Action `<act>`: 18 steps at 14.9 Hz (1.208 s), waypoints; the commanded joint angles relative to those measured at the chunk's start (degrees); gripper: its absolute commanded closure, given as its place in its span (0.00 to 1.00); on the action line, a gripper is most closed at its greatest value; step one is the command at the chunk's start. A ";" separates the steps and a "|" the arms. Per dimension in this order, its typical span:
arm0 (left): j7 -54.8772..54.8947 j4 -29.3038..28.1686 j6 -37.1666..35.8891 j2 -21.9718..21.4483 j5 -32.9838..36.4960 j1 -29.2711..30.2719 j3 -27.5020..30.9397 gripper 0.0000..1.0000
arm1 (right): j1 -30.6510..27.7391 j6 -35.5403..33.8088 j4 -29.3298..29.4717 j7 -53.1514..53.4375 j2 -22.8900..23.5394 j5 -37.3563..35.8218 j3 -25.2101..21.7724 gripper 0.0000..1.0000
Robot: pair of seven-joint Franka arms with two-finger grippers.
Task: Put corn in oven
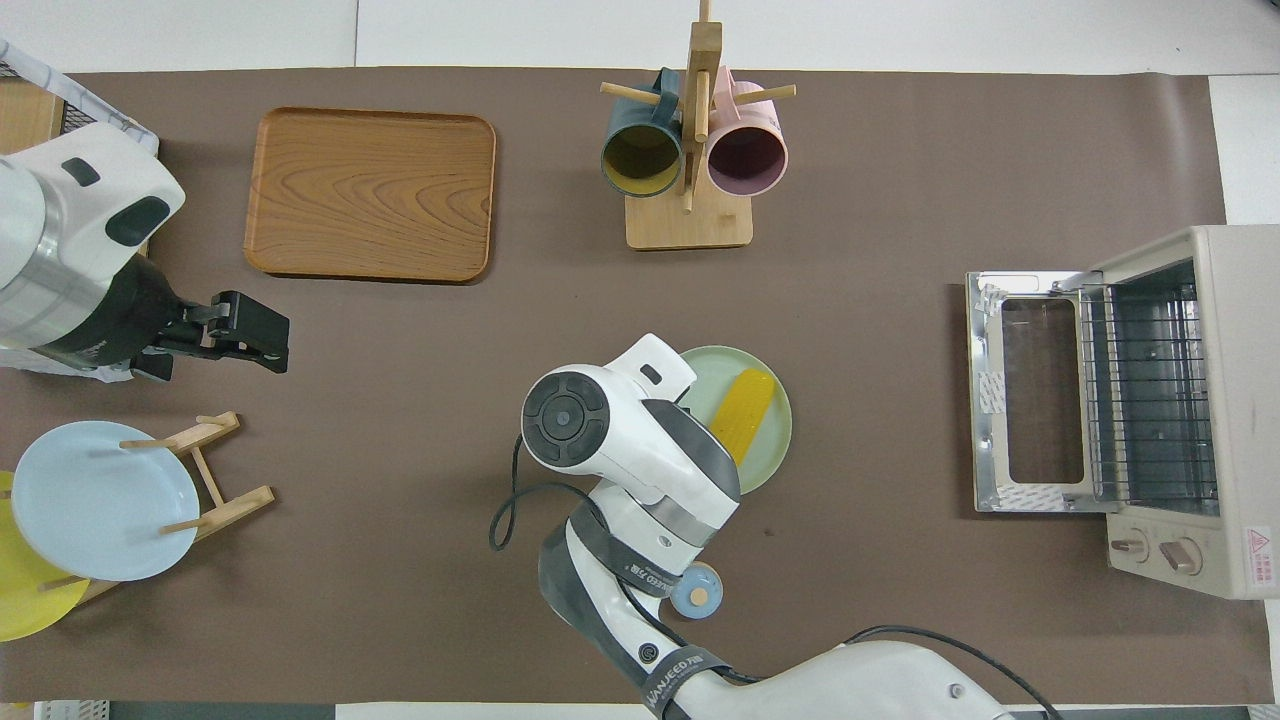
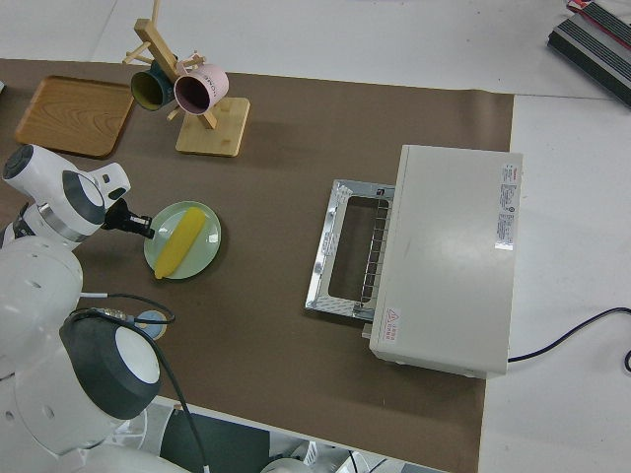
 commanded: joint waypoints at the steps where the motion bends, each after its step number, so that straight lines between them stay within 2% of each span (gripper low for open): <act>1: 1.13 0.05 -0.65 -0.45 1.11 0.96 -0.61 0.00 | -2.25 -9.55 5.61 -5.99 -0.68 -3.42 -0.06 1.00; 5: 1.04 -0.48 -0.57 -0.98 1.02 0.70 -0.61 0.00 | -13.66 -17.30 6.34 -24.00 -7.87 -3.25 -0.06 1.00; 9: 0.78 -1.79 -0.39 -1.85 1.02 0.61 -0.70 0.00 | -19.57 -24.26 3.19 -25.00 -12.98 -3.69 -0.23 1.00; 12: 0.95 -3.38 0.22 -3.35 0.93 0.52 -0.70 0.00 | -23.43 -23.57 -2.79 -26.13 -16.24 -5.44 -0.32 1.00; 15: 1.39 -3.12 3.20 -2.91 1.11 0.52 -0.61 0.00 | -30.71 -23.66 -4.03 -30.78 -16.50 -5.80 -0.23 1.00; 18: 1.48 -3.20 3.30 -3.00 1.11 0.44 -0.61 0.00 | -34.77 -19.36 -9.99 -32.64 -18.61 -5.97 -0.32 1.00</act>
